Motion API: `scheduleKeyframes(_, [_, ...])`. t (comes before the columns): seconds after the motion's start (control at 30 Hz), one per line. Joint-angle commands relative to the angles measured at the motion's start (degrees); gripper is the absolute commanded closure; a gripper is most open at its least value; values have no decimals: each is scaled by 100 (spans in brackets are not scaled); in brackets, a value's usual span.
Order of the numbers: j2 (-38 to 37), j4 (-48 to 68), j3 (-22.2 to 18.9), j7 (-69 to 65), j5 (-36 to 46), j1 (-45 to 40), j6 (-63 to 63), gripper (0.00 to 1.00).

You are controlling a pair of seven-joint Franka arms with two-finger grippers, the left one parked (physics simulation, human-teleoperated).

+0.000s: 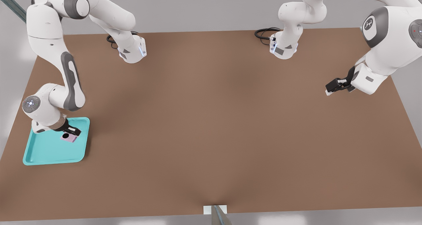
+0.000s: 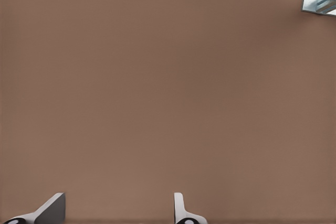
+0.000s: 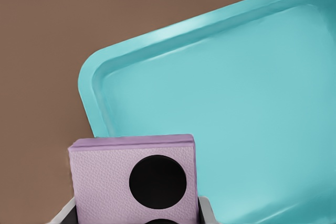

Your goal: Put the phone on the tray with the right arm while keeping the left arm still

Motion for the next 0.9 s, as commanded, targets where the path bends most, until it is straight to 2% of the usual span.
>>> scheduleKeyframes(0.0, [138,109,-97,-3615,85,1,60,25])
scheduleKeyframes(0.03, [138,92,-106,-3563,199,1,78,0])
scheduleKeyframes(0.17, [226,-110,-106,-3343,498,63,69,0])
scheduleKeyframes(0.23, [-256,-93,-1,-3185,683,238,-405,0])
scheduleKeyframes(0.27, [-731,257,219,-2746,683,458,-1195,0])
scheduleKeyframes(0.3, [-741,1698,263,-2061,657,897,-3013,0])
scheduleKeyframes(0.37, [-784,3509,245,-813,323,1855,-4465,0])
scheduleKeyframes(0.4, [-1021,3801,429,101,199,2137,-4949,0])
scheduleKeyframes(0.43, [-1145,3502,588,225,217,2198,-4792,0])
scheduleKeyframes(0.47, [-1258,3274,378,208,226,2382,-4712,0])
scheduleKeyframes(0.5, [-1181,3256,-87,129,296,2813,-4756,0])
scheduleKeyframes(0.53, [-1005,3448,-185,68,445,2840,-4896,0])
scheduleKeyframes(0.57, [-461,4474,-264,32,454,2919,-5572,0])
scheduleKeyframes(0.67, [-424,4513,-572,-223,683,3016,-5591,0])
scheduleKeyframes(0.73, [-626,4127,-476,-284,683,2928,-5425,0])
scheduleKeyframes(0.77, [-758,4021,-133,-284,674,2595,-5363,0])
scheduleKeyframes(0.8, [-960,3652,-27,-284,665,2524,-5126,0])
scheduleKeyframes(0.87, [-960,3608,-18,-284,665,2524,-5117,0])
